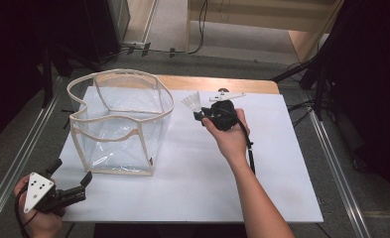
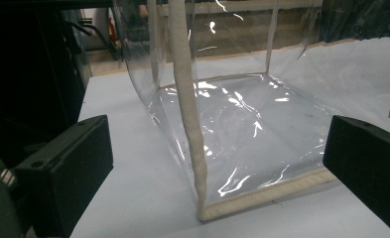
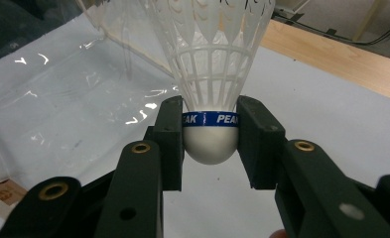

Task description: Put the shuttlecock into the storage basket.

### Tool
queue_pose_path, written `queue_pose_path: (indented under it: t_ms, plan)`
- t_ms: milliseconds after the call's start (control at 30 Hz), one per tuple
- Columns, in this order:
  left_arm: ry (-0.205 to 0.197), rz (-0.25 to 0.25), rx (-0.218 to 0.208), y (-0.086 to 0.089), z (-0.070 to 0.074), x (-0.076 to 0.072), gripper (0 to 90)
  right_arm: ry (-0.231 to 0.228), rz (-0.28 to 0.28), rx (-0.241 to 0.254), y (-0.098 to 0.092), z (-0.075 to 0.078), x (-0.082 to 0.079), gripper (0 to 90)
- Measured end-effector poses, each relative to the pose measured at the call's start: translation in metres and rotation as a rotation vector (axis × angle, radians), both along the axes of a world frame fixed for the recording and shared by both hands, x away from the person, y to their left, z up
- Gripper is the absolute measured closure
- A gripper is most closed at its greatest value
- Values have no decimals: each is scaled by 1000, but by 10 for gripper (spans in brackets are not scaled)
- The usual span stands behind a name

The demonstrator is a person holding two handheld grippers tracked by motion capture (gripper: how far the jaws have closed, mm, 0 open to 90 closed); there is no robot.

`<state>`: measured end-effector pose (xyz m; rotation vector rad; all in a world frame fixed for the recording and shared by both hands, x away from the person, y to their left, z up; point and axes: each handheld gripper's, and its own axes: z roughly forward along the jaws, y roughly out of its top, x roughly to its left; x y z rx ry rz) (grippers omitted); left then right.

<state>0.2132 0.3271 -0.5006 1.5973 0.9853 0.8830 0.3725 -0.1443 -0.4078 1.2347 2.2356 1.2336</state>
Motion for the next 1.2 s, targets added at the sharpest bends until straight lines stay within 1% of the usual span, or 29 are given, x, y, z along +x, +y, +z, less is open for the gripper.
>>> queue_pose_path:
  t_ms: [233,400,567,733,933,1200]
  plan:
    - [-7,7,-9,1,1,-1,0,-17,-1,13,0,8,-2,630]
    - [-6,8,10,0,3,-1,0,-27,1,17,-1,12,-2,630]
    - [-7,10,1,1,4,-1,0,-35,1,24,0,17,-3,630]
    - [-7,8,14,0,4,-2,0,-51,-2,27,1,22,-4,630]
    - [-3,9,1,1,2,-1,0,-62,0,33,3,27,-5,630]
    - [-6,8,0,1,2,-1,0,-86,6,40,5,37,-7,630]
